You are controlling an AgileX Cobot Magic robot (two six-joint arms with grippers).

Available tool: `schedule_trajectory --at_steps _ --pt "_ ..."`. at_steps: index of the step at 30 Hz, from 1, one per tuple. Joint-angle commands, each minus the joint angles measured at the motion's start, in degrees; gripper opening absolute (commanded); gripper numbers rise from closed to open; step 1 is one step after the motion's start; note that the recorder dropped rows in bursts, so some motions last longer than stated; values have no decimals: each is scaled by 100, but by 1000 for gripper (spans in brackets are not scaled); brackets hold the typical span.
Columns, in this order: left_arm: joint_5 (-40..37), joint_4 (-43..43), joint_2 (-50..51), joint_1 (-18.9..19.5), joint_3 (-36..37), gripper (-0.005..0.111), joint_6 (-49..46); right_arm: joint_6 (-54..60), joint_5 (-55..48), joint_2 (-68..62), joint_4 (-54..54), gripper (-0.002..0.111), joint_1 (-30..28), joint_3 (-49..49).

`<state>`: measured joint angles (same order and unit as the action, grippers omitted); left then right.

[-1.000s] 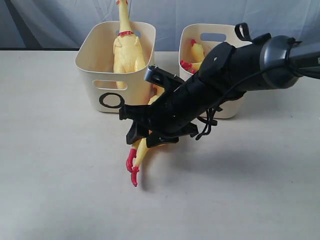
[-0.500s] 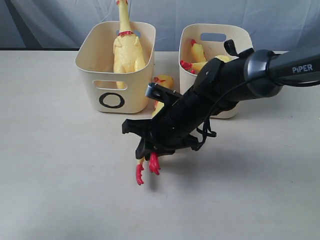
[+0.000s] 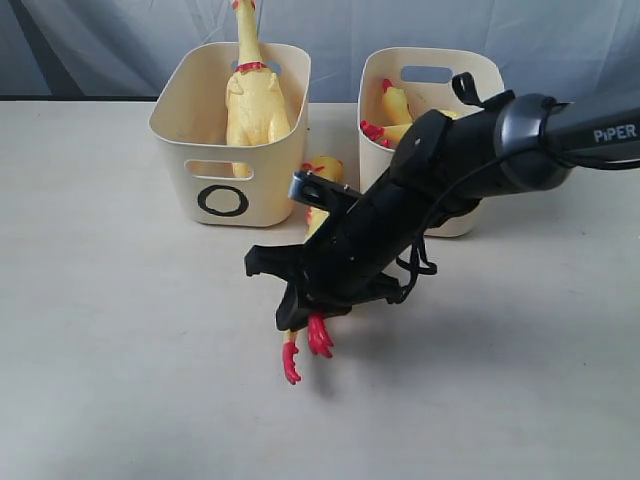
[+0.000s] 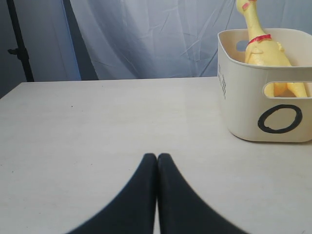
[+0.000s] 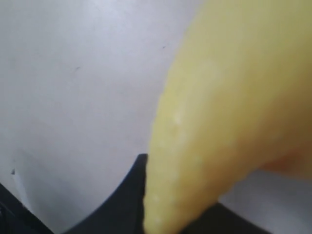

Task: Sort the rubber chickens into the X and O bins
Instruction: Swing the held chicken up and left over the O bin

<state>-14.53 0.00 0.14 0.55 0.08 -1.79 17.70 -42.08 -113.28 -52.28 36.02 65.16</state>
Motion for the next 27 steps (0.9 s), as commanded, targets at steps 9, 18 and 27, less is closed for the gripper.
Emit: schedule_trajectory --at_steps 9,18,27 --pt "48 0 -14 -12 -8 0 24 -144 -1257 680 574 -1 8 -195" --pt "48 0 -14 -12 -8 0 24 -15 -1624 1527 574 -1 8 -1187" --pt "48 0 -14 -12 -8 0 24 2 -2259 2235 574 -1 8 -1494"
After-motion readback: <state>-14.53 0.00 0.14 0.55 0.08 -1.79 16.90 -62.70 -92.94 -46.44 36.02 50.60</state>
